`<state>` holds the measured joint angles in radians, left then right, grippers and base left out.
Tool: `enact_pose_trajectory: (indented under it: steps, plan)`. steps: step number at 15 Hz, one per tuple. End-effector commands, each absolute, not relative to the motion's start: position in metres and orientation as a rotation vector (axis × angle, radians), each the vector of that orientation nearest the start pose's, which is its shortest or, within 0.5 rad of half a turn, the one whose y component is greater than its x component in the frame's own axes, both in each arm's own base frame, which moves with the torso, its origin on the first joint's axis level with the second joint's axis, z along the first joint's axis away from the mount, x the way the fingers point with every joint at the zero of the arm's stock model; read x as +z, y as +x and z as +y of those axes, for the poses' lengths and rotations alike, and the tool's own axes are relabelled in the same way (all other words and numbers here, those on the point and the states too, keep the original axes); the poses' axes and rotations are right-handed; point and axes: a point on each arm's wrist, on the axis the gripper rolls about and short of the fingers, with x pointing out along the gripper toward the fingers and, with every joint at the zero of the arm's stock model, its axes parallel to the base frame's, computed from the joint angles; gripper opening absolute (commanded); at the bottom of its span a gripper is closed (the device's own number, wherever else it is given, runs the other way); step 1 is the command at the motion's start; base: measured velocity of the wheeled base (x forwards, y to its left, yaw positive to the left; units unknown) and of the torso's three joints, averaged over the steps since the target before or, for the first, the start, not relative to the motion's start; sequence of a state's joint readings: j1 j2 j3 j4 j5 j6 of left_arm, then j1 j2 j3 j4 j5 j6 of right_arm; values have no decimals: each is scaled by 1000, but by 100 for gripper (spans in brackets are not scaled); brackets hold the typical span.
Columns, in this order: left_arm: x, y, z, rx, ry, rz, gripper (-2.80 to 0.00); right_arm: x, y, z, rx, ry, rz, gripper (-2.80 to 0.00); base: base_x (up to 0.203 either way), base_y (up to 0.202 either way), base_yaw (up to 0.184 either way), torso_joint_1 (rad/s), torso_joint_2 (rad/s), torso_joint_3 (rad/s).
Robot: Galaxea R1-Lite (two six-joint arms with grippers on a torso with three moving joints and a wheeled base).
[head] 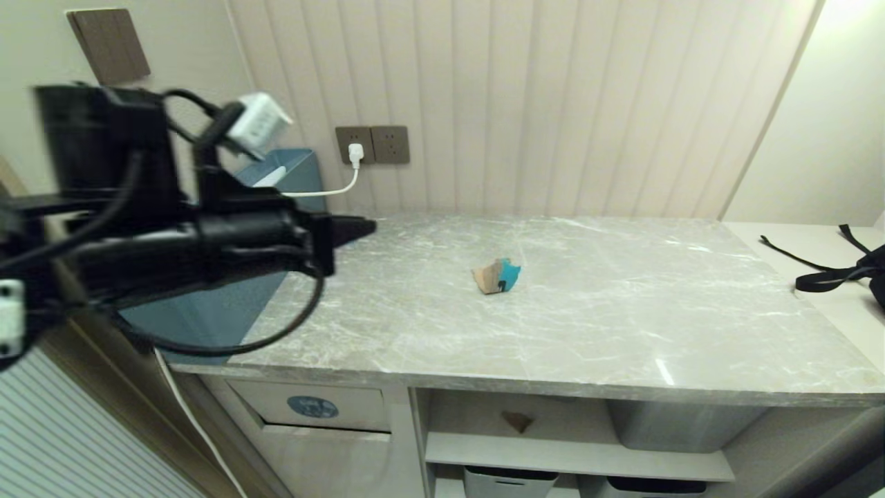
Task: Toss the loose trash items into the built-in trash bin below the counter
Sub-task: Pick up the garbage
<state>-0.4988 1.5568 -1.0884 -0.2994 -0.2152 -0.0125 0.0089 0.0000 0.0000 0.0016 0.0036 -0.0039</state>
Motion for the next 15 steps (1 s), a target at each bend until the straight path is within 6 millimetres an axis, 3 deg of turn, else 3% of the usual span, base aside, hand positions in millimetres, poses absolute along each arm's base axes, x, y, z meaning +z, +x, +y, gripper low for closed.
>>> enact_pose_trajectory:
  steps: [1, 6, 9, 12, 15]
  plan:
    - [198, 310, -204, -764, 53, 325, 0, 75, -23, 0, 13, -5, 0, -280, 0, 0, 0, 0, 0, 0]
    - [156, 375, -258, -778, 67, 86, 0, 75, -23, 0, 12, -5, 0, -280, 0, 0, 0, 0, 0, 0]
    - [152, 410, -282, -755, 88, -124, 0, 75, -23, 0, 12, -5, 0, -280, 0, 0, 0, 0, 0, 0]
    - [148, 430, -303, -728, 78, -243, 0, 75, -23, 0, 12, -5, 0, -280, 0, 0, 0, 0, 0, 0]
    - [134, 431, -320, -720, 84, -219, 0, 75, -23, 0, 12, -5, 0, -280, 0, 0, 0, 0, 0, 0]
